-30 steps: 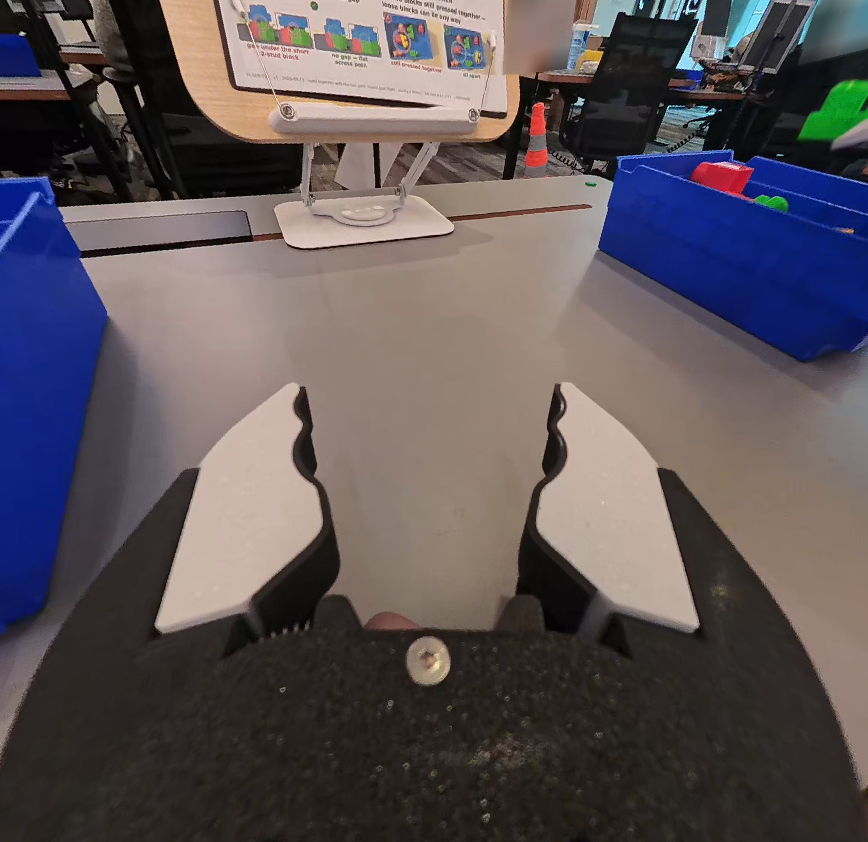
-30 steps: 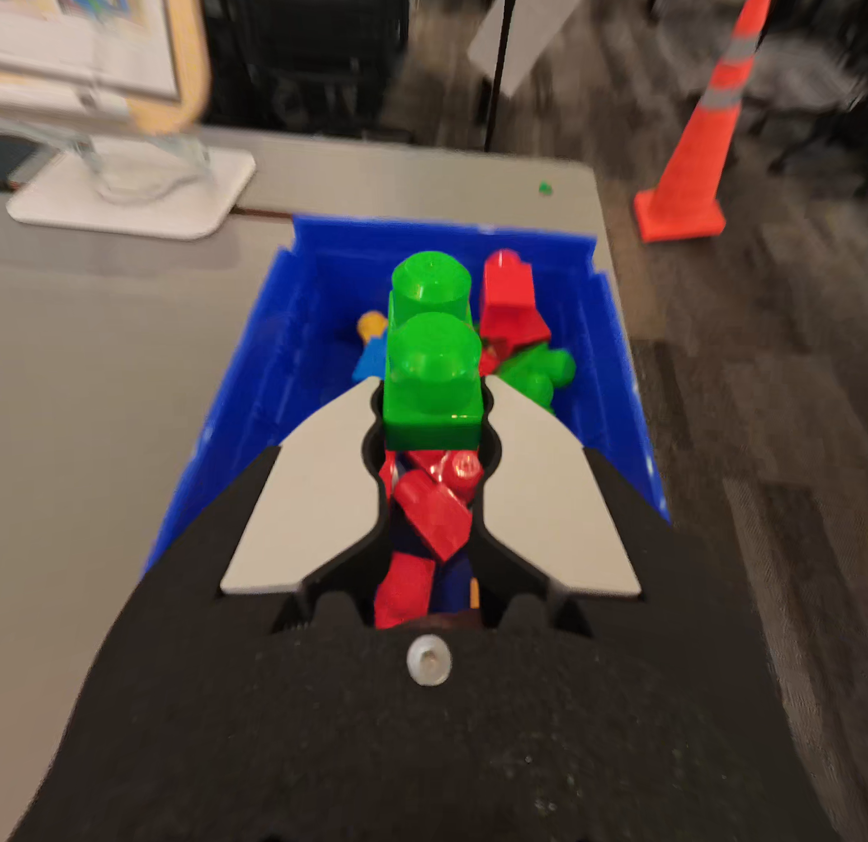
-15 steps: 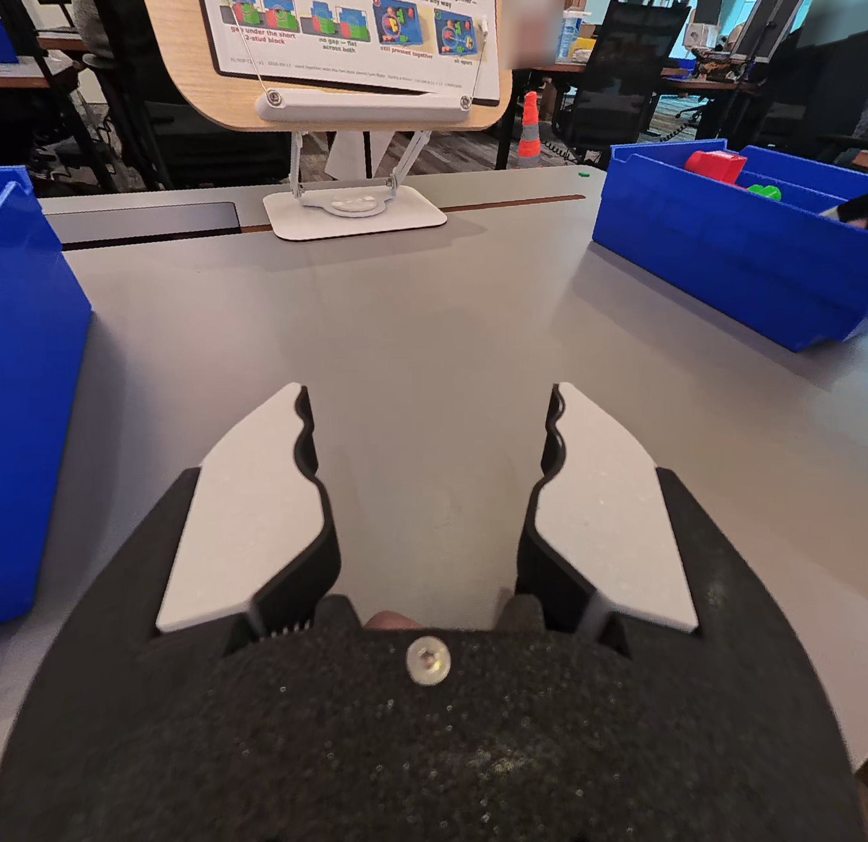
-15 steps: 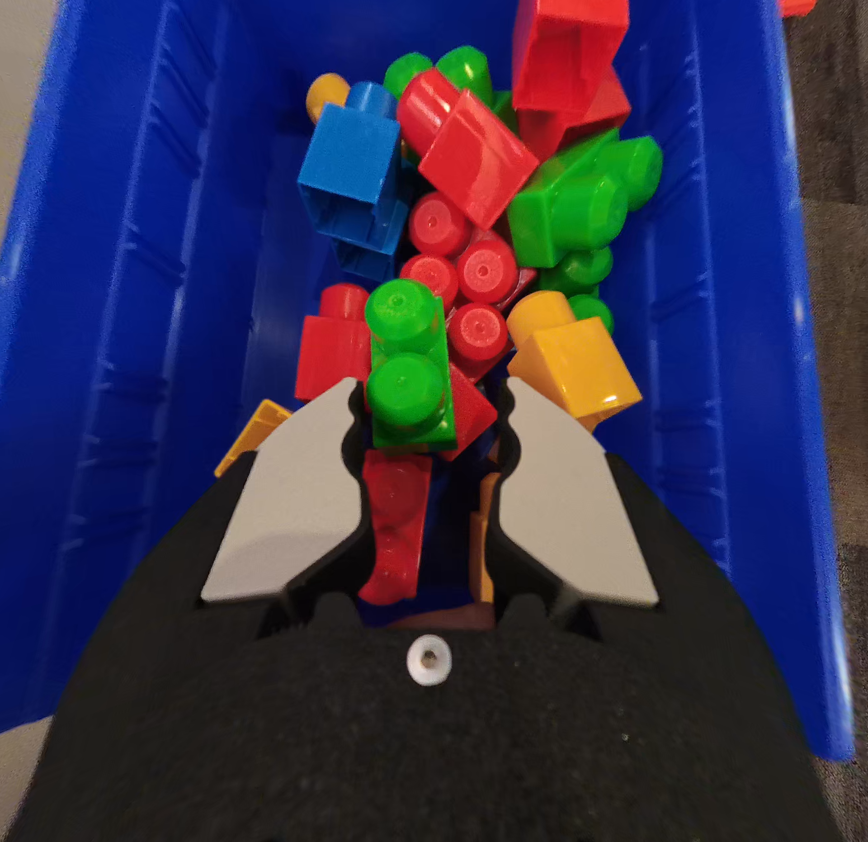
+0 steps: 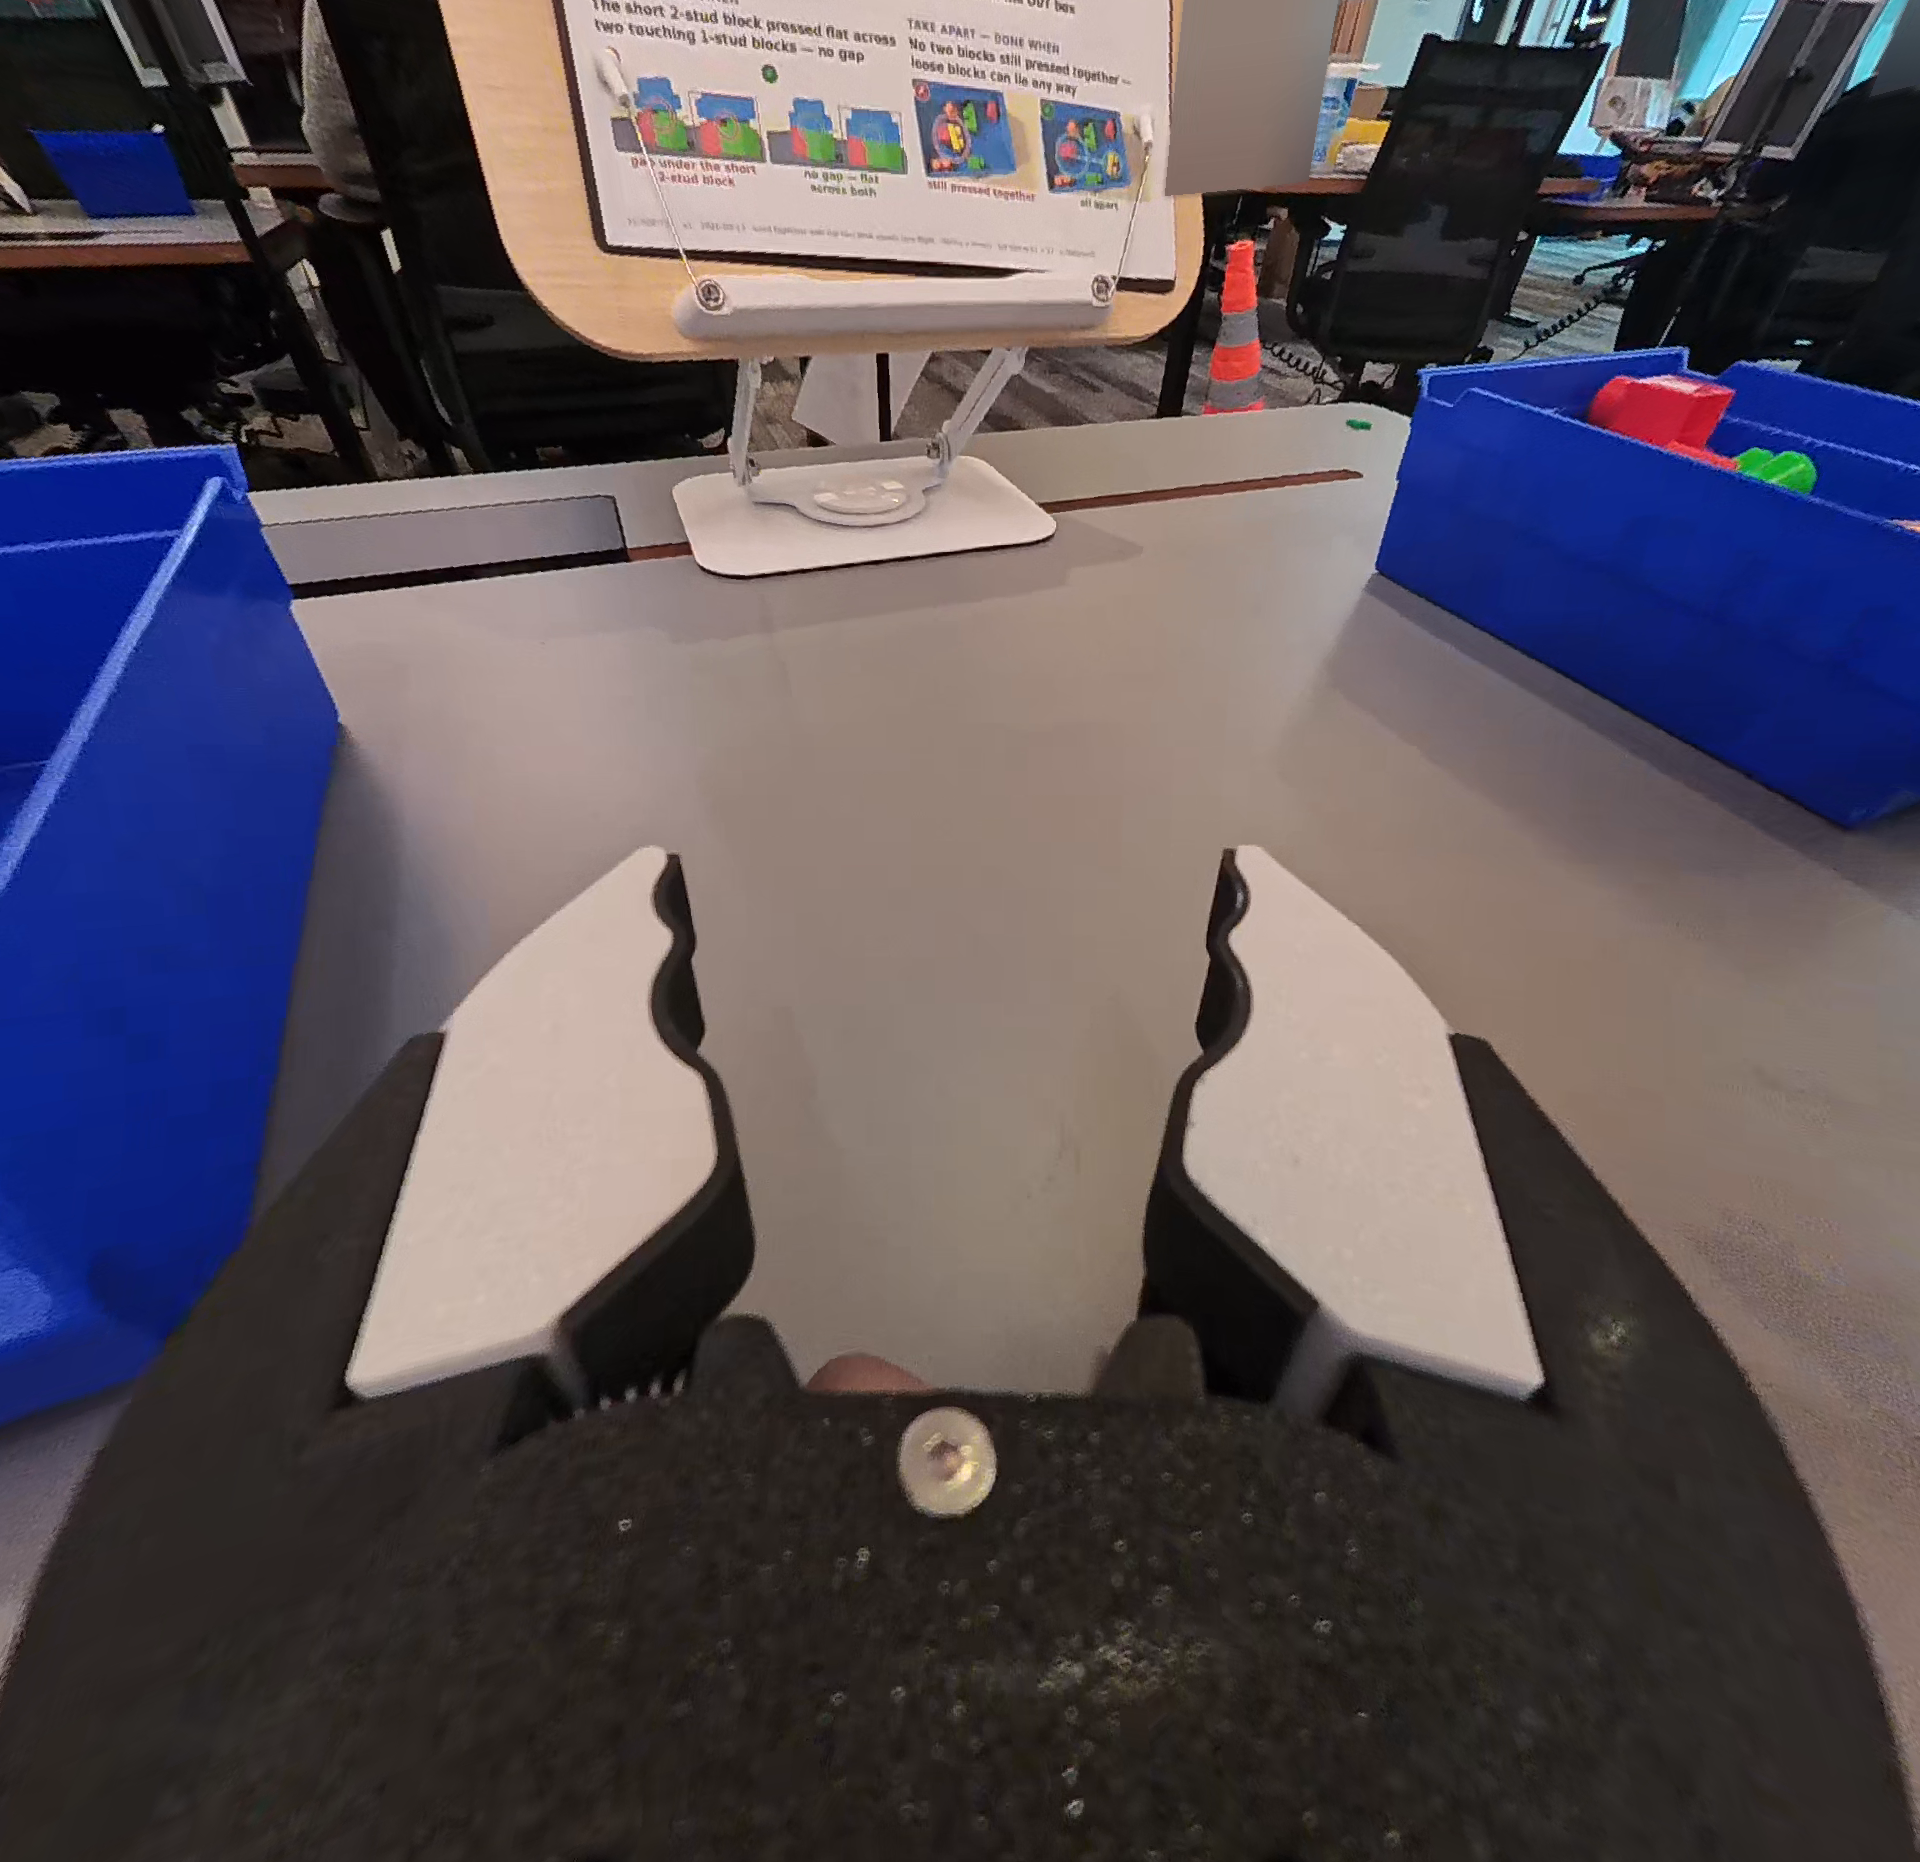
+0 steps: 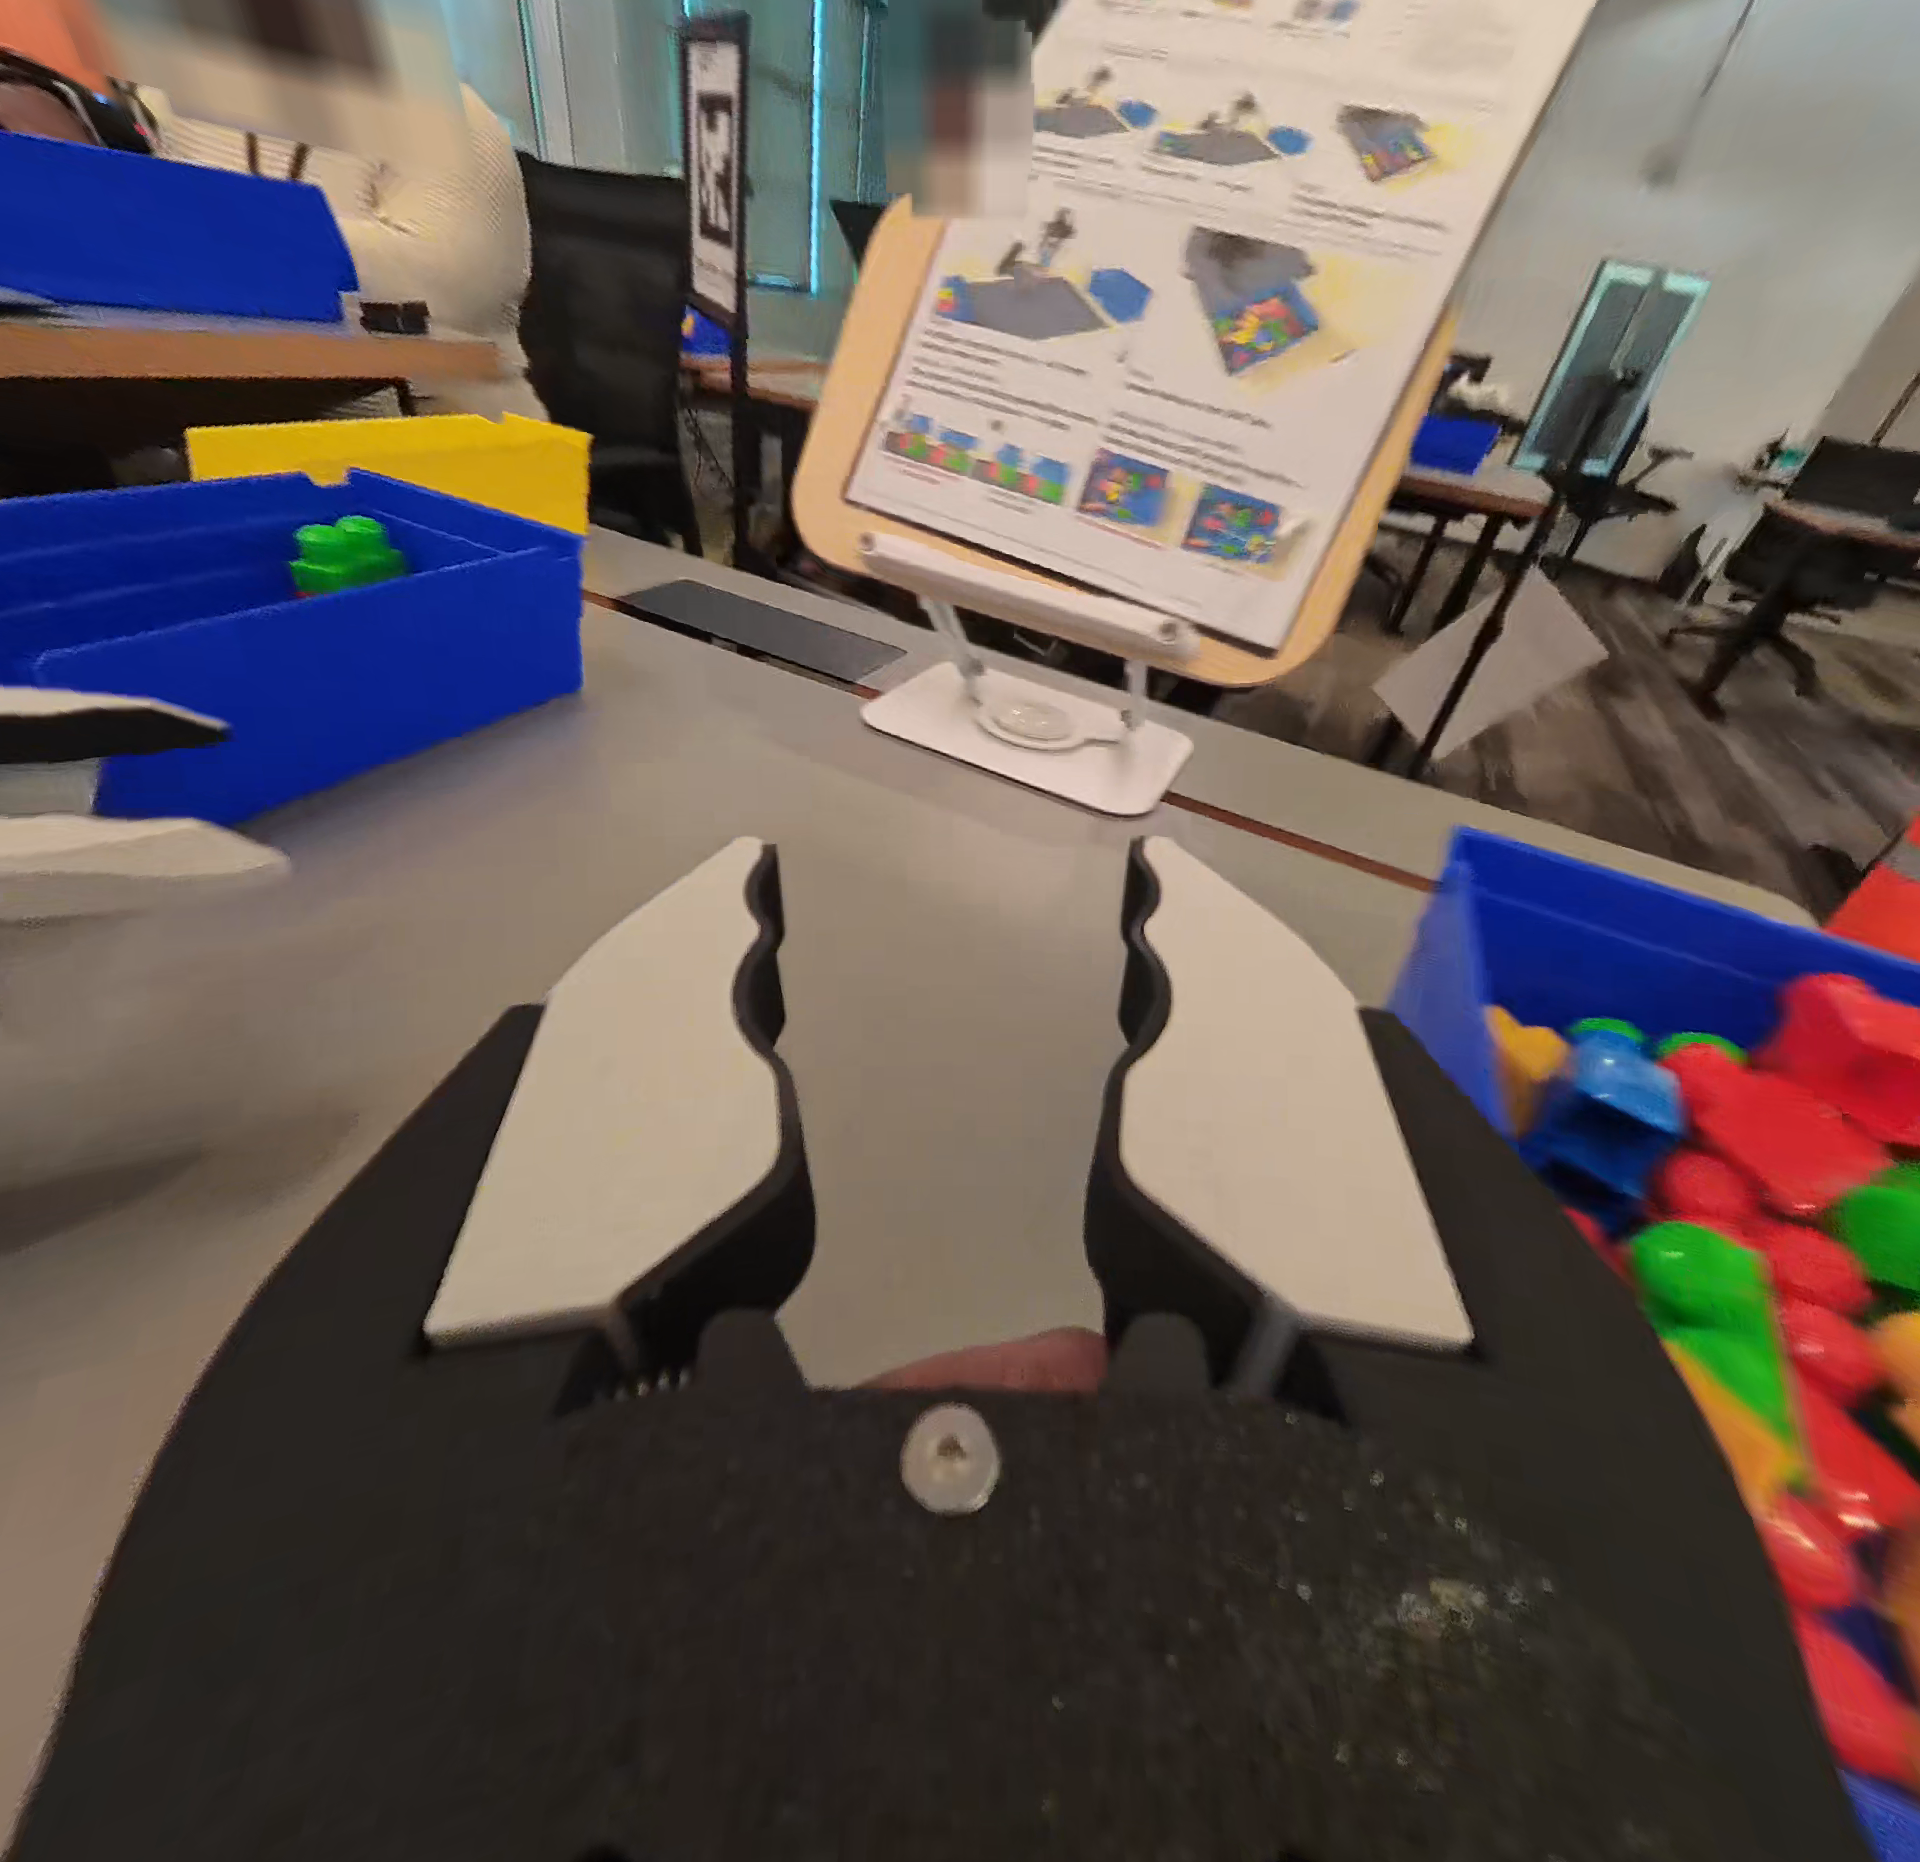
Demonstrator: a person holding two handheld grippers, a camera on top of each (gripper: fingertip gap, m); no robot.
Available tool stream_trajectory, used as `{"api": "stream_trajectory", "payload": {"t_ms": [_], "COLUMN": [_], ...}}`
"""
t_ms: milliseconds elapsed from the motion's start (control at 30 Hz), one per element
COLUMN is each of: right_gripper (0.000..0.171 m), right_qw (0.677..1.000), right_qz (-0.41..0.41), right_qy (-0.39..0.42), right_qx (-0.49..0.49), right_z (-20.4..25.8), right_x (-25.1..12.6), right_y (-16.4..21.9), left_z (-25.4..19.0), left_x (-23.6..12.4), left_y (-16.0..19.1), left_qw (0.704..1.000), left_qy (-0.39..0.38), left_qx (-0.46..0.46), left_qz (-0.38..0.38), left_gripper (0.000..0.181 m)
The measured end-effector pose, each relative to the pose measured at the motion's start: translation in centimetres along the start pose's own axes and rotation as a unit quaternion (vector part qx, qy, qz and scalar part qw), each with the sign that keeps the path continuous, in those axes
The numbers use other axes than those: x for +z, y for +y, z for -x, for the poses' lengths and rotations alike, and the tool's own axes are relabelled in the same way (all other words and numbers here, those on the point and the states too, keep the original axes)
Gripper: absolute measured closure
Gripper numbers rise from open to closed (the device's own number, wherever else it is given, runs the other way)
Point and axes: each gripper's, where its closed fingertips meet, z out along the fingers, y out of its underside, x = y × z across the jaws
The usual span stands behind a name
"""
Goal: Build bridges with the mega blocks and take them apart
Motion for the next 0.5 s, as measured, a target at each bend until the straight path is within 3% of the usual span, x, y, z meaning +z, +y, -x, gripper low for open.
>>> {"api": "stream_trajectory", "payload": {"t_ms": [200,500], "right_gripper": [0.100,0.096], "right_qw": [0.999,0.998], "right_qz": [0.031,0.052], "right_qy": [0.005,0.015], "right_qx": [0.030,0.041], "right_z": [4.9,3.6], "right_x": [1.0,1.0], "right_y": [5.7,6.8], "left_z": [-0.3,-1.0], "left_x": [-0.1,0.3], "left_y": [0.5,0.9], "left_qw": [1.000,1.000], "left_qy": [0.000,0.007], "left_qx": [-0.002,0.002], "left_qz": [0.002,0.010], "left_gripper": [0.087,0.087]}}
